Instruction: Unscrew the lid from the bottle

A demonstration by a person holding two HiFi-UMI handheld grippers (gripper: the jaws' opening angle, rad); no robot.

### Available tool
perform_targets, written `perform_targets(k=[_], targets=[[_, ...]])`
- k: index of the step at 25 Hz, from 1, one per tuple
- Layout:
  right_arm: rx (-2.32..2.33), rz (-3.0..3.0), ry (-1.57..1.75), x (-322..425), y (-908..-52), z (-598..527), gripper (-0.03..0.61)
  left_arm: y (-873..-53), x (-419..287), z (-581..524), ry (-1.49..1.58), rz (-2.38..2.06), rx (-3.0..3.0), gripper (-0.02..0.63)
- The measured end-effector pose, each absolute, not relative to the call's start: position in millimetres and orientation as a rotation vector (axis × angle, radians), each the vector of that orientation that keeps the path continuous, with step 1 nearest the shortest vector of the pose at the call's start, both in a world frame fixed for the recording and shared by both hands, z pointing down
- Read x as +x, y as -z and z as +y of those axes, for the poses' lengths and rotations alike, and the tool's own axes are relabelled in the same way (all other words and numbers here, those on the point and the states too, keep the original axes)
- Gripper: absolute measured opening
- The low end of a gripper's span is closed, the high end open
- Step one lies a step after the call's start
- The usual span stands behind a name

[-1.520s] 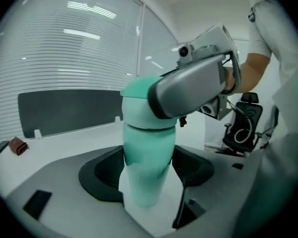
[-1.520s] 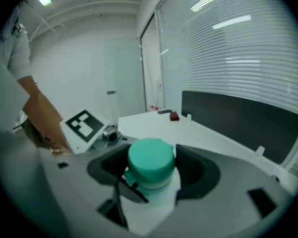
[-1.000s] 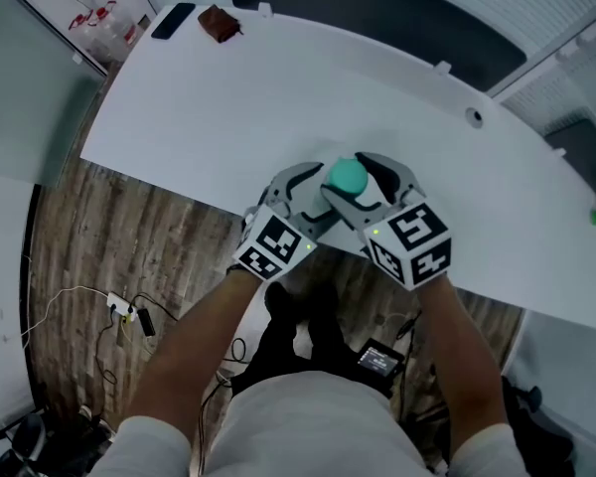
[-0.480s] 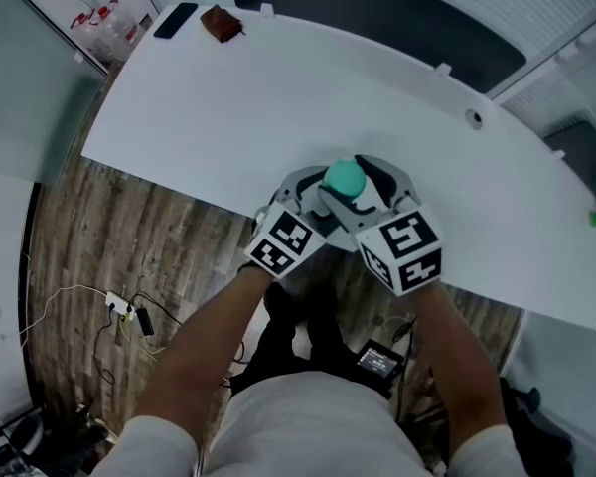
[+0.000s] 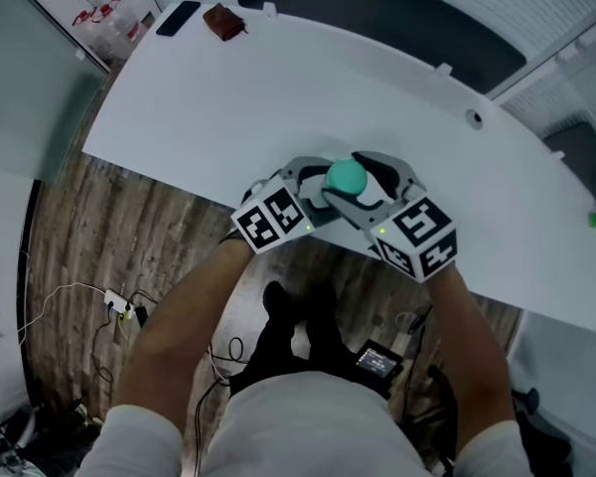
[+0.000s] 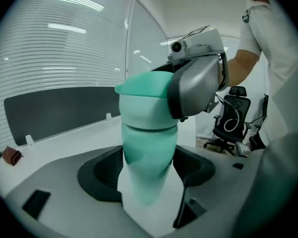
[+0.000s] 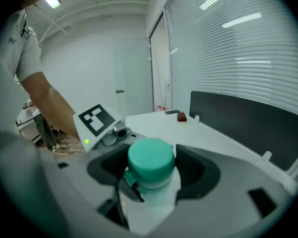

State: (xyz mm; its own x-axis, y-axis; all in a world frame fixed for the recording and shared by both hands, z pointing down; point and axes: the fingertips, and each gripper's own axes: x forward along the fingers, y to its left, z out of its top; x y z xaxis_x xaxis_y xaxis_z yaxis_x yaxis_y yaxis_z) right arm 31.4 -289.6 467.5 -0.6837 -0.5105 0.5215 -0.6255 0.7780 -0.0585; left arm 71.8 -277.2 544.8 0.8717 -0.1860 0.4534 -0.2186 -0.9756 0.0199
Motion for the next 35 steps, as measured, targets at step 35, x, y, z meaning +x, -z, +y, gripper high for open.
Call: perform_targets(k=[35], targets=[[1.023,-2.431,-0.368,31,-469,-290,0.305,-539,58,-277,-0.600,-0.794,2.875,0.318]])
